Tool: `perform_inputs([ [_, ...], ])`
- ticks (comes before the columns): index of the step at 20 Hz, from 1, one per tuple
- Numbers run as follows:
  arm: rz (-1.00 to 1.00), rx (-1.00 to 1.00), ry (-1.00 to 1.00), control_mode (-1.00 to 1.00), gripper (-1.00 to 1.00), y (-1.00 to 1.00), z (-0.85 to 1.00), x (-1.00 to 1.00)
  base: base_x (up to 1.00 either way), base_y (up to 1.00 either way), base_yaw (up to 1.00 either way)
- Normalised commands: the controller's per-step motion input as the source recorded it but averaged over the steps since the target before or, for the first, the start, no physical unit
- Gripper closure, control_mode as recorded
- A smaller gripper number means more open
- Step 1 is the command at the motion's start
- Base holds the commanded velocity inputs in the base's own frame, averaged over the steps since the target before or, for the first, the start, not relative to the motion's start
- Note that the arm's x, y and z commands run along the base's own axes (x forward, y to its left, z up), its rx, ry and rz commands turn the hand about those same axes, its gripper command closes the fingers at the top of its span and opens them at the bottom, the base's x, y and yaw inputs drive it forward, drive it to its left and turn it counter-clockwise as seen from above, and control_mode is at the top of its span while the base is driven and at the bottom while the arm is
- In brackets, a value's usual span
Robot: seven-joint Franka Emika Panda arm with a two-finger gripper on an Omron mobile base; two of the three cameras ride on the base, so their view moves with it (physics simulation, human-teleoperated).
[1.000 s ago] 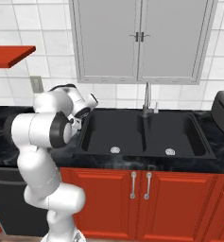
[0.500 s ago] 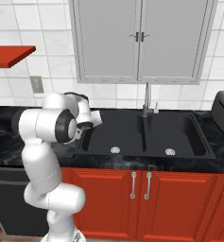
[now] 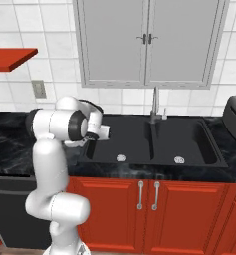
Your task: Restock the sink supplies by placing the sponge and soap dispenser on the counter and next to the sink. Make sure the soap dispenser is upright.
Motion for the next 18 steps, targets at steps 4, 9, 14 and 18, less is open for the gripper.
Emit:
perform_inputs([
  [4, 0.0, 0.01, 0.03, -1.0, 1.0, -0.1, -0.14, 0.59, 0.0, 0.0, 0.0],
  [9, 0.0, 0.0, 0.05, -1.0, 1.0, -0.21, -0.29, 0.33, 0.0, 0.0, 0.0],
  [14, -0.01, 0.0, 0.14, -1.0, 1.0, -0.08, -0.2, 0.14, 0.0, 0.0, 0.0],
  [18, -0.1, -0.03, 0.18, -1.0, 1.0, 0.0, -0.06, 0.0, 0.0, 0.0, 0.0],
])
